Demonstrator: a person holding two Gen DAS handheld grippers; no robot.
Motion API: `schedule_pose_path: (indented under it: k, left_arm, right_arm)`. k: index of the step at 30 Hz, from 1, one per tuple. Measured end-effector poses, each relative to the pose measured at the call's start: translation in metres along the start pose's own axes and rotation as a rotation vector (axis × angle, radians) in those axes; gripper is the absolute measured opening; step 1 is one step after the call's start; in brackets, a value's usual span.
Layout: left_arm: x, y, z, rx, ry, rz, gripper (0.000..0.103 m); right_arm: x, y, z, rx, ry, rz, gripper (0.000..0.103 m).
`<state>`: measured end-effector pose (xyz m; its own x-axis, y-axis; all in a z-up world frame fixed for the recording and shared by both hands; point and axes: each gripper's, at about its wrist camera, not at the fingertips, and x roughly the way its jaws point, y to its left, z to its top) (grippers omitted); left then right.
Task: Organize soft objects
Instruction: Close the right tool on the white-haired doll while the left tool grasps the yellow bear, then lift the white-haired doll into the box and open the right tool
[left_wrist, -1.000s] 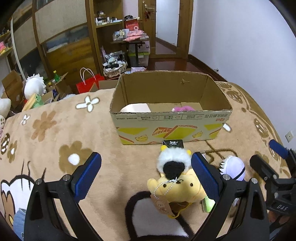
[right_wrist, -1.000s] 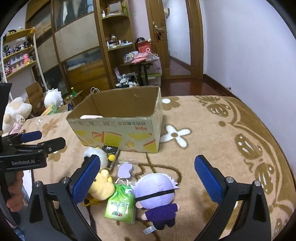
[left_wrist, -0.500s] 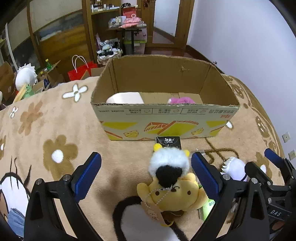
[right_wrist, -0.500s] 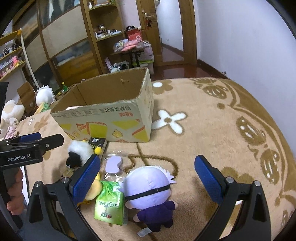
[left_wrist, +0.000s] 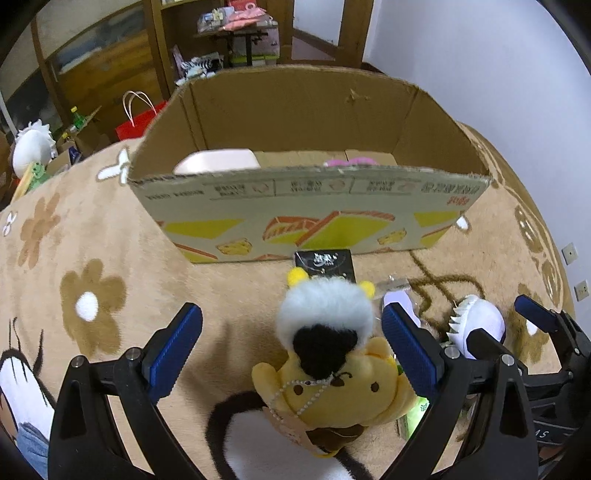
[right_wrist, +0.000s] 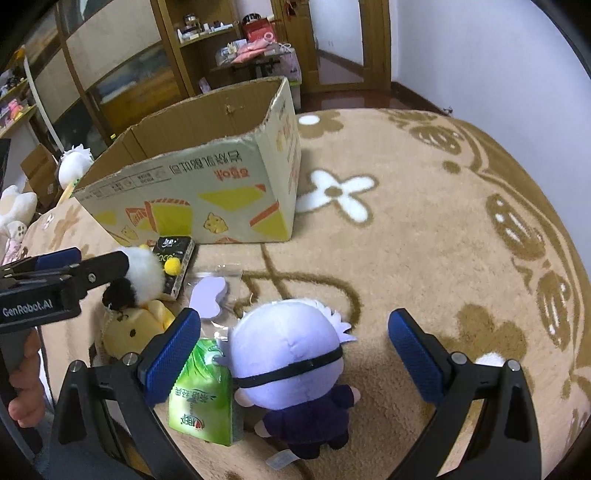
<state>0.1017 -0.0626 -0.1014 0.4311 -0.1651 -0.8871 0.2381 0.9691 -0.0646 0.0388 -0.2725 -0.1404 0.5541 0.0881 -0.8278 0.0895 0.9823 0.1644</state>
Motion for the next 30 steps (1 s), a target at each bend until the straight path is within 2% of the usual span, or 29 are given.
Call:
schedule_pose_path:
  k: [3,7,13,15,20,30]
  left_arm:
    - [0.005,-0.001,-0.002,-0.007,0.015,-0.006,0.097]
    - [0.008,-0.004,-0.001,-0.002,0.017,-0.018,0.092]
    - [0.013,-0.010,-0.002,0.016,0.043,-0.035,0.067]
    - [0.014,-0.011,-0.003,0.017,0.046,-0.048,0.057]
    - [0.018,-0.010,-0.003,0.003,0.062,-0.069,0.045]
    - [0.017,-0.003,-0.005,-0.037,0.051,-0.084,0.035]
  right_arm:
    - [0.005,0.000,-0.002,0.009,0.025,0.020,0.099]
    - [0.014,-0.001,-0.005,0.025,0.078,0.049,0.087]
    - [0.021,0.001,-0.009,0.019,0.118,0.036,0.072]
    - [0.022,0.000,-0.010,0.024,0.121,0.037,0.071]
    - [0.022,-0.001,-0.010,0.023,0.120,0.036,0.070]
    - [0.010,-0.004,-0.006,0.032,0.067,0.050,0.069]
